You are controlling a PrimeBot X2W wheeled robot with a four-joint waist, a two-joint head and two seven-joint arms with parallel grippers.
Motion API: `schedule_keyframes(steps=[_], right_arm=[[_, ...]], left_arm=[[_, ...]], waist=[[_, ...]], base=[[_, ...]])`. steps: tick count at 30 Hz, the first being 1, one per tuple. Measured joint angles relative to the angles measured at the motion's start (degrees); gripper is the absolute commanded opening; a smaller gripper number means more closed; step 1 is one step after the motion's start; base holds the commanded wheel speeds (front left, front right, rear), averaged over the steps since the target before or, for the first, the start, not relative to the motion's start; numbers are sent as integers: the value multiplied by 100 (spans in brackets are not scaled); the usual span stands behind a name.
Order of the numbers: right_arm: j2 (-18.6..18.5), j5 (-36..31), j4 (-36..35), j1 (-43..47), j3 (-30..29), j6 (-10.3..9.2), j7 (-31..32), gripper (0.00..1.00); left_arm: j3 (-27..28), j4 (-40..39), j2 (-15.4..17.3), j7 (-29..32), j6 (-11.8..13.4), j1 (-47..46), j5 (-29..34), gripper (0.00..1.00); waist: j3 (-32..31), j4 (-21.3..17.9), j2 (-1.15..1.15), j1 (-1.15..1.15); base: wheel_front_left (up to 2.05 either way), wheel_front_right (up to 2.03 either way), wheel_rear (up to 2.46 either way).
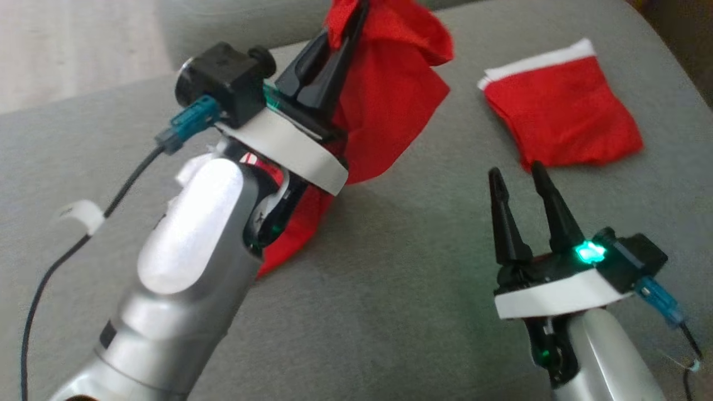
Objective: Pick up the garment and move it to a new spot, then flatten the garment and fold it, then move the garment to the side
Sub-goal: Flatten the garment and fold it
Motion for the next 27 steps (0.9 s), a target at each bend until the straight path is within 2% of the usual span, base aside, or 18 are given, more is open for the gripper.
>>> schedule_keyframes(steps=[2,3,4,5,8,11,18,23,27], right_arm=[[-1,67,-35,-81,89,0,0,100],[-1,97,-45,-108,120,0,0,100],[-1,126,-56,-116,154,0,0,100],[-1,145,-62,-116,175,0,0,100],[-2,203,-65,-116,222,0,0,100],[-2,215,-63,-115,249,0,0,100],[-2,151,20,-111,143,0,0,100],[-2,2,99,-97,-19,0,0,100],[-2,-143,143,-26,-160,0,0,100]], left_arm=[[-124,332,18,16,-9,-52,63,0],[-193,534,13,81,-10,-93,62,7],[-275,748,22,234,-20,-134,40,93],[-441,936,49,409,-65,-166,37,100],[-681,1257,70,595,-110,-171,-209,100],[-689,1408,177,468,-115,-254,-218,100],[-453,1546,512,-100,-98,-513,-213,100],[-221,1449,739,-662,176,-320,-140,100],[64,1236,985,-1125,517,391,-153,100]], waist=[[109,-184,0,0],[163,-272,0,0],[214,-355,0,0],[261,-434,0,0],[404,-610,0,0],[514,-646,0,2],[402,-294,0,0],[239,92,0,-1],[88,433,0,-1]], base=[[0,0,0],[0,0,0],[0,0,0],[0,0,0],[0,0,0],[0,0,0],[0,0,0],[0,0,0],[0,0,0]])
